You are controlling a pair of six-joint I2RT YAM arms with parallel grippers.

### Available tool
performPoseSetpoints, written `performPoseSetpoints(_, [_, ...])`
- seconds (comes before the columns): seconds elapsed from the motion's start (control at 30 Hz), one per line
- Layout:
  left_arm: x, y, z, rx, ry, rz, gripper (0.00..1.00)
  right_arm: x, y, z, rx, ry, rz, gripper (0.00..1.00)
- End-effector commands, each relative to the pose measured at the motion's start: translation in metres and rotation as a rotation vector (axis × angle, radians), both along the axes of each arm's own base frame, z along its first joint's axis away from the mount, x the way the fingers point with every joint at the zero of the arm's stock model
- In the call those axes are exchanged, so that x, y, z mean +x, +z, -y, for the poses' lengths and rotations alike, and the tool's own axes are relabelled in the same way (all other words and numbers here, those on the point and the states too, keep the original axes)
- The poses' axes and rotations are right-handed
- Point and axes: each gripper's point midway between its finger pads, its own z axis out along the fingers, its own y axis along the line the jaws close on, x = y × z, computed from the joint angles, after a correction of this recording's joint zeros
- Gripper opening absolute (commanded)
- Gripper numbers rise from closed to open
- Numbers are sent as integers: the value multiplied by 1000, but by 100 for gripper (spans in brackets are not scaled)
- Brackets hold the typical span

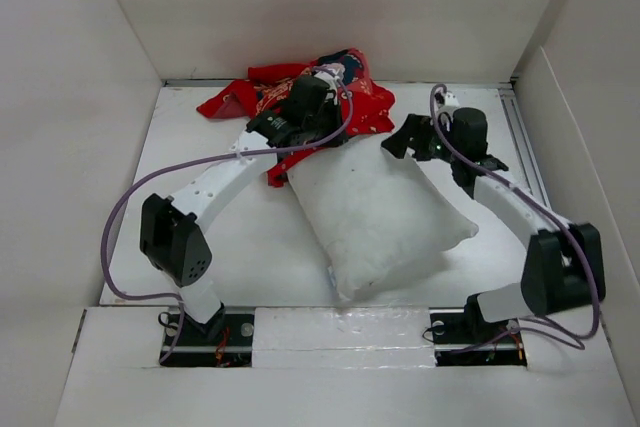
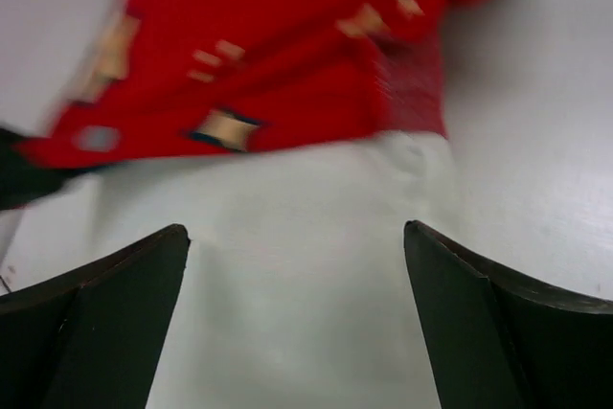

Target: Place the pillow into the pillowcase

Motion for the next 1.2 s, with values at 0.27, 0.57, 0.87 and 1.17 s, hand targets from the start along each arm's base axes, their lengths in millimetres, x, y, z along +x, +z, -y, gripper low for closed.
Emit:
performPoseSetpoints(0.27, [0, 29, -4, -22, 25, 66, 0, -28, -34, -32, 160, 290, -23, 99])
performPoseSetpoints(0.57, [-8, 51, 34, -66, -56, 76, 0, -48, -42, -96, 268, 434, -87, 0])
performPoseSetpoints(0.87, [-99, 109, 93, -150, -176, 143, 0, -19, 73, -65, 498, 332, 215, 0])
performPoseSetpoints(1.17, [-176, 176, 97, -320, -279, 187, 0, -30, 175, 11, 608, -131, 445, 0])
